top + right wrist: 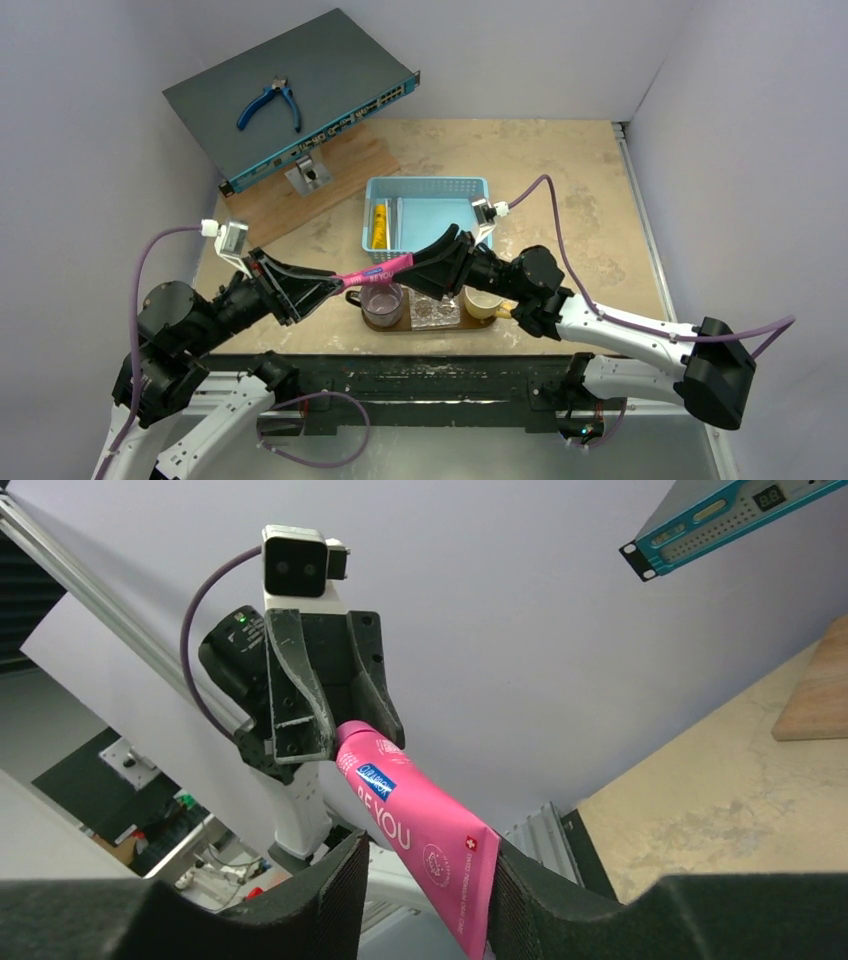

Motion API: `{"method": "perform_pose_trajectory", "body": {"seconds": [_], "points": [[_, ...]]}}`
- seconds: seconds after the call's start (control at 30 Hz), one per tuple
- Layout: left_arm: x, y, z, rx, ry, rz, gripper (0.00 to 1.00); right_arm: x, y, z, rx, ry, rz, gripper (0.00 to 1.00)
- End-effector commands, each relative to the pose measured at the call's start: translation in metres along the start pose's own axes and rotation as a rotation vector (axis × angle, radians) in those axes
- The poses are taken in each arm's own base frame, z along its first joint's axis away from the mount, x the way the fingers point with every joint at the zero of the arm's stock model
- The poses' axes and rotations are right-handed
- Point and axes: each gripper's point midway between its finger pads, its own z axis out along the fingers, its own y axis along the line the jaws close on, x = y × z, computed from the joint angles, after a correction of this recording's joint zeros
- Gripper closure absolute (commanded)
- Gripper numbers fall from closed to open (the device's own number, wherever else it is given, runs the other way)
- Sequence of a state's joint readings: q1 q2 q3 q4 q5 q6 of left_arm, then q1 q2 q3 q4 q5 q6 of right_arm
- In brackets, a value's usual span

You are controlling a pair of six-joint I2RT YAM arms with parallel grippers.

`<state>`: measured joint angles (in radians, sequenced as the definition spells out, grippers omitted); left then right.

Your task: Prepare toiletry sets of a toothbrush and toothpaste on the tray

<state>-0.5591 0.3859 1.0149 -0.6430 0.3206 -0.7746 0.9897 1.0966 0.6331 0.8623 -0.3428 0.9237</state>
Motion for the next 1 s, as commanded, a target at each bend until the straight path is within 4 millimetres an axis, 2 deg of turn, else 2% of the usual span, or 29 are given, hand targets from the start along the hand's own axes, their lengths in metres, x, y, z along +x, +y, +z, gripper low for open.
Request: {"method": "perform_pose_trajectory", "body": {"seconds": [0.0, 0.17, 0.3, 0.37, 0.47, 0.73, 0.87, 0.97], "points": [[-0.007, -0.010, 0.004, 0.049, -0.027, 0.000, 1.00, -0.006, 0.034, -0.004, -0.133, 0.001, -0.029, 0.56], [-0.006, -0.009, 0.007, 0.053, -0.015, 0.001, 1.00, -0.006, 0.039, -0.007, -0.147, 0.004, -0.034, 0.67], [-0.003, -0.011, 0.010, 0.071, 0.005, 0.004, 1.00, -0.009, 0.046, -0.010, -0.164, -0.001, -0.047, 0.85], [0.001, -0.011, 0.012, 0.082, 0.026, 0.015, 1.00, -0.011, 0.049, -0.011, -0.171, -0.003, -0.060, 1.00], [0.005, -0.009, 0.014, 0.074, 0.061, 0.038, 1.00, -0.011, 0.053, -0.015, -0.177, -0.002, -0.082, 1.00], [0.009, -0.008, 0.017, 0.091, 0.098, 0.112, 0.53, -0.014, 0.066, -0.027, -0.188, 0.007, -0.147, 1.00], [0.009, -0.011, 0.018, 0.113, 0.124, 0.168, 0.37, -0.010, 0.069, -0.029, -0.189, 0.052, -0.174, 1.00], [0.011, -0.013, 0.019, 0.129, 0.155, 0.214, 0.32, -0.006, 0.069, -0.028, -0.184, 0.099, -0.194, 1.00]]}}
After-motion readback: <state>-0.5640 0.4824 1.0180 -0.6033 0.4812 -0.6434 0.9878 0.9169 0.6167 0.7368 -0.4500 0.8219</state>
